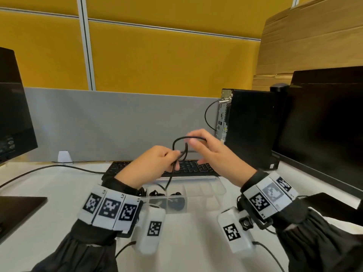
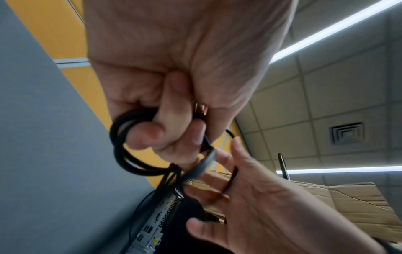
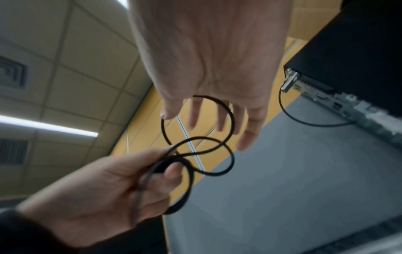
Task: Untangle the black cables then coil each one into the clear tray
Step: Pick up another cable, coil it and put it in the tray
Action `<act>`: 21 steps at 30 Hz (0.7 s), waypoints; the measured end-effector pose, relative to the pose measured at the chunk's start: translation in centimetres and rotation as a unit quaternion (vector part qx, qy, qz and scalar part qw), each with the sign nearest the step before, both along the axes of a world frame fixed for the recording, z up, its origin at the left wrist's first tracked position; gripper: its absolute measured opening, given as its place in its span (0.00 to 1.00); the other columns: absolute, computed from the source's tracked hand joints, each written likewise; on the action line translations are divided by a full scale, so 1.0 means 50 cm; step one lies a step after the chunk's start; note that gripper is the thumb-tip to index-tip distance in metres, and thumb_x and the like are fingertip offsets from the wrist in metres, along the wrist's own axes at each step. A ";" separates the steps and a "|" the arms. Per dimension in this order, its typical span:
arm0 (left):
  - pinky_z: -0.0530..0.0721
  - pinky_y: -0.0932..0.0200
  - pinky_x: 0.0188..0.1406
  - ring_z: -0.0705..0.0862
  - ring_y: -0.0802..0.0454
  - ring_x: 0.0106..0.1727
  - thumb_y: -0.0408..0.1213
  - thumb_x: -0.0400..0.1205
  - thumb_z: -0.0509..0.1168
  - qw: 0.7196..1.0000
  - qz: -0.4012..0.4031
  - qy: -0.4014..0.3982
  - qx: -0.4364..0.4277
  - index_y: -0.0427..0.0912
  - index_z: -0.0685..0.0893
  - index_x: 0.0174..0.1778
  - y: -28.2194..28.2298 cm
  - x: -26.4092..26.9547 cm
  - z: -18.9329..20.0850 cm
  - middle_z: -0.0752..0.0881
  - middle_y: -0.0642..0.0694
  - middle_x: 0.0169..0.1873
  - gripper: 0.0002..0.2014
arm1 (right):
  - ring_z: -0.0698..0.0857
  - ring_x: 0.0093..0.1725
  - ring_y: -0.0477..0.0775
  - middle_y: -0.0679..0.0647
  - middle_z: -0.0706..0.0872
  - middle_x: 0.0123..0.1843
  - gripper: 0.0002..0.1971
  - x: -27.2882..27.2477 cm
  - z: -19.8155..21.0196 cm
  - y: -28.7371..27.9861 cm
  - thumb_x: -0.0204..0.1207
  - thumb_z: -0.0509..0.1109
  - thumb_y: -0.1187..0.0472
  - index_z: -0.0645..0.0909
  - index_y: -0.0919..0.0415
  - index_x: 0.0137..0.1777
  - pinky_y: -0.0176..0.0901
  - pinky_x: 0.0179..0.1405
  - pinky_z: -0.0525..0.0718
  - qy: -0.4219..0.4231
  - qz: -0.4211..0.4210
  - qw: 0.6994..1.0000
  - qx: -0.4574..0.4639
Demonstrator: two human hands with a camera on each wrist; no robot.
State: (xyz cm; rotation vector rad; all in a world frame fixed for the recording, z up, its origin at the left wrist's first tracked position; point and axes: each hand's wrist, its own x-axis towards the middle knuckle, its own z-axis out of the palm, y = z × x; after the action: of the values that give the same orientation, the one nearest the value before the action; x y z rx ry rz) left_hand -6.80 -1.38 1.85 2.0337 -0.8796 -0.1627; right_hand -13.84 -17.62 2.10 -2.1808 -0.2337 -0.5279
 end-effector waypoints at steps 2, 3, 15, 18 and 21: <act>0.68 0.66 0.26 0.73 0.61 0.22 0.43 0.87 0.52 0.997 0.028 -0.064 0.026 0.41 0.79 0.30 0.011 -0.002 0.006 0.78 0.53 0.22 0.22 | 0.83 0.44 0.47 0.60 0.84 0.45 0.15 -0.011 0.012 -0.017 0.84 0.54 0.52 0.79 0.57 0.44 0.40 0.34 0.83 0.007 0.007 1.000 0.010; 0.69 0.62 0.29 0.74 0.56 0.27 0.43 0.87 0.52 0.993 0.058 -0.095 0.027 0.41 0.78 0.30 0.024 0.006 0.009 0.79 0.48 0.25 0.21 | 0.82 0.36 0.50 0.61 0.84 0.36 0.17 -0.019 0.016 -0.035 0.84 0.54 0.51 0.74 0.58 0.36 0.40 0.29 0.79 0.036 0.024 0.999 0.028; 0.67 0.52 0.32 0.72 0.39 0.30 0.41 0.87 0.51 0.950 0.255 -0.178 0.009 0.28 0.80 0.38 0.145 0.080 0.033 0.83 0.24 0.38 0.22 | 0.84 0.43 0.59 0.58 0.78 0.35 0.14 -0.071 0.026 -0.340 0.81 0.62 0.54 0.78 0.64 0.41 0.52 0.55 0.86 0.179 -0.283 0.938 -0.088; 0.64 0.52 0.28 0.70 0.43 0.27 0.40 0.87 0.51 0.951 0.238 -0.195 0.008 0.28 0.79 0.37 0.100 0.052 0.028 0.81 0.28 0.31 0.22 | 0.83 0.53 0.60 0.57 0.81 0.45 0.10 -0.058 0.036 -0.339 0.81 0.63 0.57 0.77 0.62 0.57 0.53 0.53 0.86 0.136 -0.343 0.922 -0.119; 0.61 0.54 0.25 0.68 0.51 0.24 0.40 0.88 0.49 0.958 0.207 -0.196 0.003 0.30 0.80 0.38 0.059 0.023 0.025 0.71 0.46 0.21 0.21 | 0.79 0.65 0.58 0.60 0.79 0.65 0.22 -0.049 0.072 -0.262 0.80 0.64 0.54 0.70 0.59 0.72 0.56 0.62 0.81 0.026 -0.323 0.944 -0.070</act>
State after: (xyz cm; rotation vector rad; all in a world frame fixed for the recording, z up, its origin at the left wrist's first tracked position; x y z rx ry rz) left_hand -5.64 1.57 3.11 2.2444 -0.6591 0.4854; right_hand -16.28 -30.73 5.68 -2.3891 0.5099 -0.8274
